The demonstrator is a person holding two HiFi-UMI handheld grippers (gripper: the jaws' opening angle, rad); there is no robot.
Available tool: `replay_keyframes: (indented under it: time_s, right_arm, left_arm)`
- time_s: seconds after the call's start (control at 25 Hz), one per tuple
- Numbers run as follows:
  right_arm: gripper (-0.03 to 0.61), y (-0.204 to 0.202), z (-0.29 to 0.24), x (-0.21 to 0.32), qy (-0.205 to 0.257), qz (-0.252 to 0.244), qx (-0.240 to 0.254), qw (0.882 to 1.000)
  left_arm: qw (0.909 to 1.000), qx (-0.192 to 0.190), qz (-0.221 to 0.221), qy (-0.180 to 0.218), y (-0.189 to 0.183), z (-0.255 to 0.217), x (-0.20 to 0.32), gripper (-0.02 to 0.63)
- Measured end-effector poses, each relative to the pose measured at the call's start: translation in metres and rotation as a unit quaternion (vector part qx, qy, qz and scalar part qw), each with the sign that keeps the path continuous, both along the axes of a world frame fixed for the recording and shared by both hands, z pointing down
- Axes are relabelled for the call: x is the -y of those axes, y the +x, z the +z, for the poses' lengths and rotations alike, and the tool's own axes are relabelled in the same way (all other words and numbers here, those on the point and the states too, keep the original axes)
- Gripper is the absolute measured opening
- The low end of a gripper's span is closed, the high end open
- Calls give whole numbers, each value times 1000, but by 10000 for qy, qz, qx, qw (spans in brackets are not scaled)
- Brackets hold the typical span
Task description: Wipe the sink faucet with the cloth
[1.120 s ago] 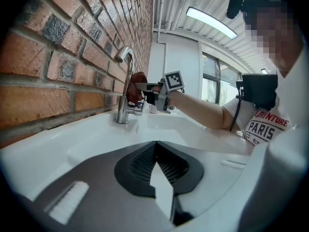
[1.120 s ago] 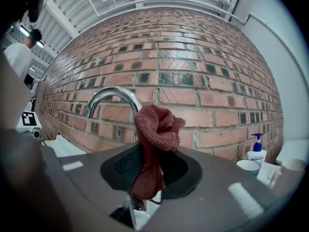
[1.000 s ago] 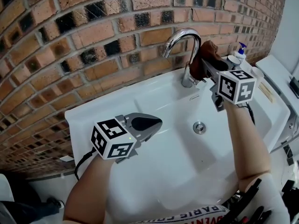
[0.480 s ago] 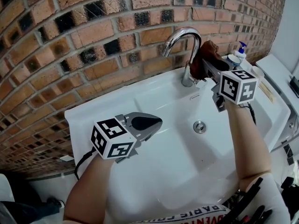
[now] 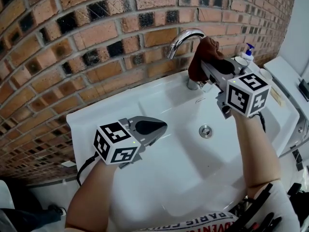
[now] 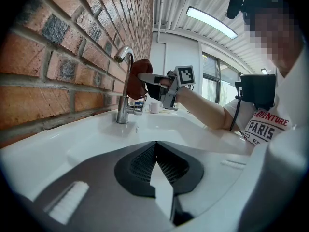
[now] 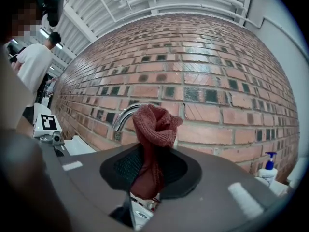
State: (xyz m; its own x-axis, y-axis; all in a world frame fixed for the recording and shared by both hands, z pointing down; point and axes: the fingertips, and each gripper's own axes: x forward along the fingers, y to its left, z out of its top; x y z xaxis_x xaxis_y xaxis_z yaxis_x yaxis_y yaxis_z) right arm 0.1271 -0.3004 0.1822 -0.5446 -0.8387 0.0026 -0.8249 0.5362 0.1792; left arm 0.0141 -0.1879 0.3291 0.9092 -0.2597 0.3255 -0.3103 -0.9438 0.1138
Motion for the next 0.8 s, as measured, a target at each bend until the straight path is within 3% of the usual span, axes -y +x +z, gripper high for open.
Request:
replay_keyframes:
  time_s: [0.28,0.44,0.8]
  right_arm:
    - [91,-14,35,20,-260,40,-430,9987]
    - [91,-3,43,32,-370,370,-374,9979]
    - [91,-2,46,35,-548,394,-434,9968]
  left_arm:
    - [10000,-2,2,0,0,0,0,0]
    - [10000,-1,-3,10,1,0,1,0]
    - [10000,-7,-6,11,0,0,0,0]
